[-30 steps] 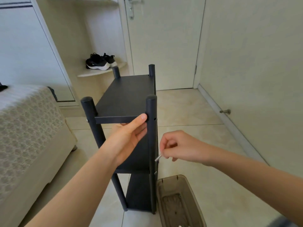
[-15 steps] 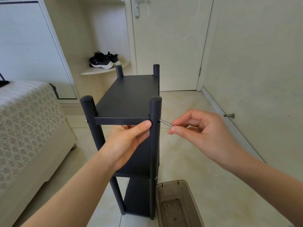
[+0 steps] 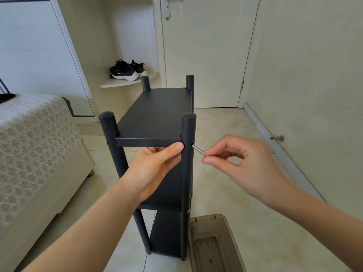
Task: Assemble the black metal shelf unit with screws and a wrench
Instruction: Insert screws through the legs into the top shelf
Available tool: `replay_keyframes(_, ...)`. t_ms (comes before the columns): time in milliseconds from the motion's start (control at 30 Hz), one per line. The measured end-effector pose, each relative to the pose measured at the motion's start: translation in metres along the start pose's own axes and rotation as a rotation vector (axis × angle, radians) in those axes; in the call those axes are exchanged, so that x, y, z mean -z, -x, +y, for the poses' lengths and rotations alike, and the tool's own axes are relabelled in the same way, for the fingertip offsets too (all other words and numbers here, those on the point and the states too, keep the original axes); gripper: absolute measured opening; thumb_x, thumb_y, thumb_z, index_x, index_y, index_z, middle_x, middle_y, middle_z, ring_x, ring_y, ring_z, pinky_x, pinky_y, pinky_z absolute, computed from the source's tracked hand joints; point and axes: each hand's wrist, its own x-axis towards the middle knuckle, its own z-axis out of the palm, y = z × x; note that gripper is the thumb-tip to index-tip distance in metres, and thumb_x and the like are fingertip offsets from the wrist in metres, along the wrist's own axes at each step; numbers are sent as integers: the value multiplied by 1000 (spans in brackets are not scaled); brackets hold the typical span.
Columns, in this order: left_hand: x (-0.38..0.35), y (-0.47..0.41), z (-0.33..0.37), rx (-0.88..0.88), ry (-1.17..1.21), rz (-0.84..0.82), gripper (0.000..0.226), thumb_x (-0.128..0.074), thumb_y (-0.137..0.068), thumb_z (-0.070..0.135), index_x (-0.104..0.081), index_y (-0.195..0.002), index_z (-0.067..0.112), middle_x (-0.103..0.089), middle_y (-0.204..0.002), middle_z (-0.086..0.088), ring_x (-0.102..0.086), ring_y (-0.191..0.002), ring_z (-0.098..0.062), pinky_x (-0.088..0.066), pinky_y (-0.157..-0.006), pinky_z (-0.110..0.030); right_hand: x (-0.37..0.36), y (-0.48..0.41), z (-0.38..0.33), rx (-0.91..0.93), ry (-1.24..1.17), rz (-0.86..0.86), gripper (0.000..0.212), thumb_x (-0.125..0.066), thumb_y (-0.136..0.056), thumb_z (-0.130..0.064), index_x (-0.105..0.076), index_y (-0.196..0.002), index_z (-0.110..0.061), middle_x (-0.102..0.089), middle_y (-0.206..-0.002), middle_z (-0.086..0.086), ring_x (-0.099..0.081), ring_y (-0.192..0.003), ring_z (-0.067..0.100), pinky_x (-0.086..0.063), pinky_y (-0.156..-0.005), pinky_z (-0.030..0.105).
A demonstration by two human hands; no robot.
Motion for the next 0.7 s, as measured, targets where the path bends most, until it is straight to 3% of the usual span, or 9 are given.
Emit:
replay_keyframes(300, 2, 0, -1, 3, -9, -14, 61, -85, -63, 25, -70, -117, 1, -66, -124, -26, -68, -115, -31, -51, -105, -47, -2, -2, 2, 4, -67, 11, 17, -79, -82, -16, -73, -85, -32, -73, -84, -15, -70, -84, 6, -55, -78, 20)
replay_keyframes(700, 0, -1, -2, -4, 14, -35, 46, -85, -64, 23, -76, -106, 7, -65, -124, -28, -69, -114, -31, -52, -103, -45, -13, -8, 5, -27, -75, 34, 13, -79, -83, -17, -72, -85, -28, -72, -83, -17, -69, -83, 3, -50, -72, 13)
